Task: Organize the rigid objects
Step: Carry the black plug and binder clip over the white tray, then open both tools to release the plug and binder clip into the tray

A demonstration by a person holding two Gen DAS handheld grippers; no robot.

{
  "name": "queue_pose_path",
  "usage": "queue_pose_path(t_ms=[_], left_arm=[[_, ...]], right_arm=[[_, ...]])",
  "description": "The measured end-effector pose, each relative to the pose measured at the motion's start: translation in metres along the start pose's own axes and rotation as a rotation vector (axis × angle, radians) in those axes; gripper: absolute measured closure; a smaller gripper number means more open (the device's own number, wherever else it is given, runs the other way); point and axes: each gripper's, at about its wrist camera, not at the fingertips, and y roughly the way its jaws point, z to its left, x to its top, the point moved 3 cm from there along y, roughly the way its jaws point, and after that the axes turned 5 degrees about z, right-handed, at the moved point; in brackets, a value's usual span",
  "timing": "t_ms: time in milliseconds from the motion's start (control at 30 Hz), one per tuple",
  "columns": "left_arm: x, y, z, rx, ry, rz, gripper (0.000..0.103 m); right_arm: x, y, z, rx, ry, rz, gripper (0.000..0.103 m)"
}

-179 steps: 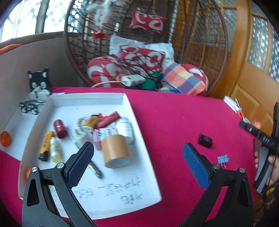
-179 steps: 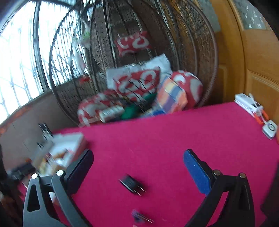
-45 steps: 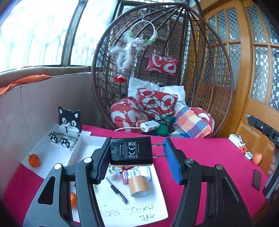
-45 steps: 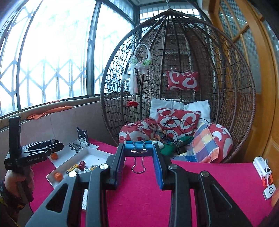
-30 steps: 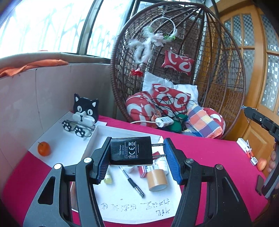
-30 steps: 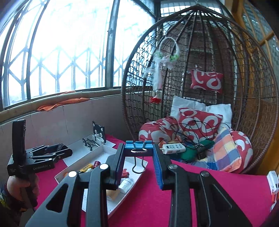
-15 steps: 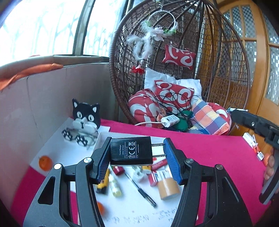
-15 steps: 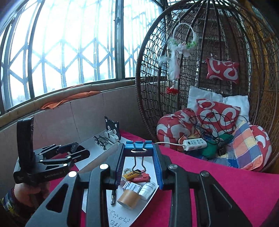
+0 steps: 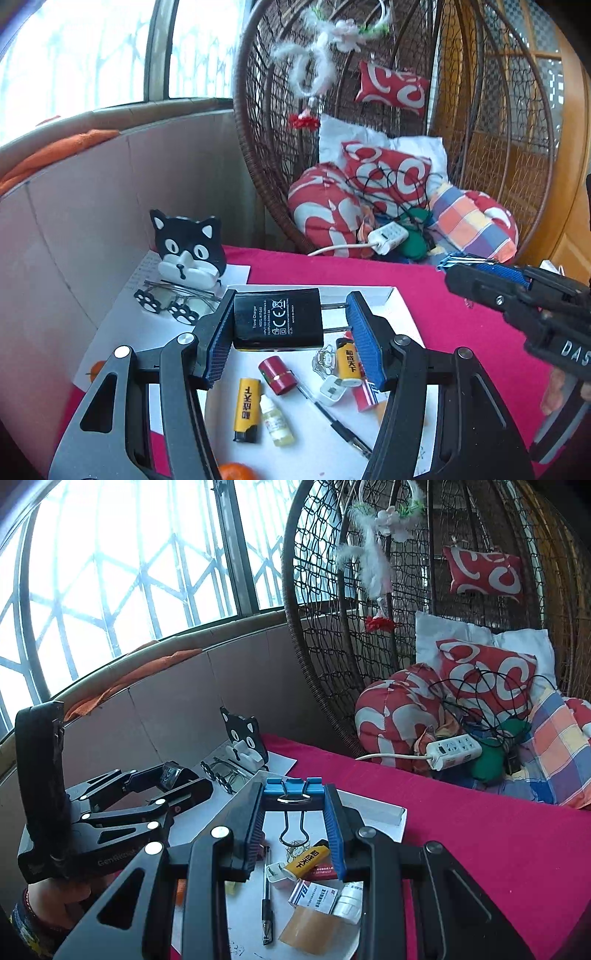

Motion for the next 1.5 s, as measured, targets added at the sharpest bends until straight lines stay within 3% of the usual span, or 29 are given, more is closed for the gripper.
queue_pose_path(t_ms=[267, 667, 967, 1000, 1033, 1067, 1100, 1133, 1167, 1233, 1333, 1500], left_arm=[[-0.013, 0.038, 0.002, -0.017, -0.033, 0.097, 0.044], [-0.066, 0.082, 0.000, -0.041, -0.086, 0.251, 0.044], [-0.077, 0.074, -0.003, -0.045, -0.124, 0.241, 0.044], [-0.077, 0.073, -0.004, -0.046, -0.124, 0.240, 0.044], [-0.078, 0.071, -0.005, -0.047, -0.122, 0.238, 0.044], [-0.078, 0.071, -0.006, -0.044, -0.120, 0.240, 0.042], [-0.078, 0.070, -0.007, -0.041, -0.117, 0.241, 0.040], [-0.079, 0.069, -0.008, -0.039, -0.118, 0.240, 0.029], [-0.079, 0.066, -0.009, -0.041, -0.120, 0.232, 0.014], [-0.079, 0.058, -0.010, -0.031, -0.121, 0.200, 0.002], [-0.079, 0.040, -0.010, -0.017, -0.134, 0.142, 0.000], [-0.077, 0.015, -0.008, -0.018, -0.164, 0.063, 0.000]], right_arm=[[-0.012, 0.031, -0.008, -0.007, 0.034, 0.073, 0.072], [-0.047, 0.093, -0.014, -0.001, 0.090, 0.228, 0.072], [-0.062, 0.104, -0.019, 0.051, 0.149, 0.257, 0.071], [-0.062, 0.102, -0.018, 0.060, 0.156, 0.248, 0.068], [-0.062, 0.102, -0.017, 0.063, 0.161, 0.244, 0.057], [-0.062, 0.100, -0.017, 0.069, 0.167, 0.239, 0.041], [-0.062, 0.099, -0.017, 0.076, 0.176, 0.234, 0.031], [-0.062, 0.097, -0.017, 0.076, 0.186, 0.225, 0.015], [-0.062, 0.094, -0.017, 0.077, 0.197, 0.214, 0.014], [-0.062, 0.088, -0.018, 0.085, 0.209, 0.205, 0.013], [-0.062, 0.078, -0.018, 0.092, 0.214, 0.180, 0.000], [-0.059, 0.053, -0.020, 0.071, 0.209, 0.118, 0.000]])
